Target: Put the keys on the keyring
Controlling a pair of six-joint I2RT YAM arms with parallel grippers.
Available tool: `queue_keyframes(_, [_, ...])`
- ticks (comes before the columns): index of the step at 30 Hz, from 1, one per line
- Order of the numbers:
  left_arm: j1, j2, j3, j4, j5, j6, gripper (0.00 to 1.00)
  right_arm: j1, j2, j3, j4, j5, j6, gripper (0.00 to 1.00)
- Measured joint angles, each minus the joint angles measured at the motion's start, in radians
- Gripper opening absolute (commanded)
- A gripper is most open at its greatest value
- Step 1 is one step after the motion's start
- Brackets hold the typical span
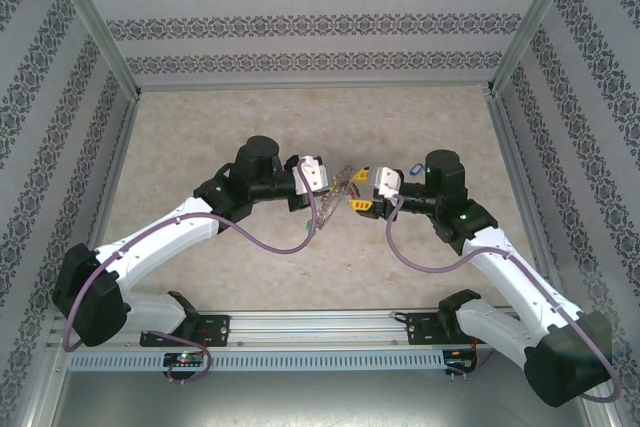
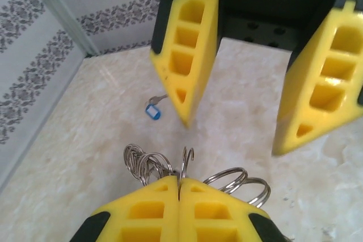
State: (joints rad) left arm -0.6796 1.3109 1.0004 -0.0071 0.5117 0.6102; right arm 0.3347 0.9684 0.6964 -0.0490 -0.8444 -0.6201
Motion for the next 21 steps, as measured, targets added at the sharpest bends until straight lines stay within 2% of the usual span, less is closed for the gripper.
queue_keyframes(2, [0.0,0.0,0.0,-0.001,-0.019,0.017,0.0,-0.018,-0.006,0.0,-0.009,0.022,0.008,0.54])
queue_keyframes(4, [0.0,0.003,0.002,-0.005,-0.039,0.031,0.0,-0.019,-0.019,0.0,-0.015,0.095,0.058,0.69])
queue_keyframes(5, [0.0,0.005,0.004,-0.007,-0.048,0.035,0.0,-0.019,-0.023,0.0,-0.015,0.151,0.083,0.72])
queue_keyframes(8, [0.0,0.017,0.021,-0.023,-0.094,0.037,0.0,-0.04,-0.003,0.026,-0.034,0.414,0.245,0.6])
queue_keyframes(10, [0.004,0.031,0.048,-0.042,-0.131,0.035,0.0,-0.117,0.065,0.092,-0.095,0.575,0.423,0.57])
queue_keyframes(12, [0.014,0.039,0.065,-0.05,-0.154,0.025,0.0,-0.221,0.162,0.184,-0.179,0.657,0.597,0.54])
queue_keyframes(16, [0.06,0.044,0.074,-0.058,-0.17,-0.011,0.0,-0.365,0.341,0.278,-0.28,0.673,0.816,0.44])
queue_keyframes(21, [0.103,0.05,0.074,-0.081,-0.172,-0.042,0.0,-0.412,0.621,0.411,-0.447,0.653,0.9,0.37])
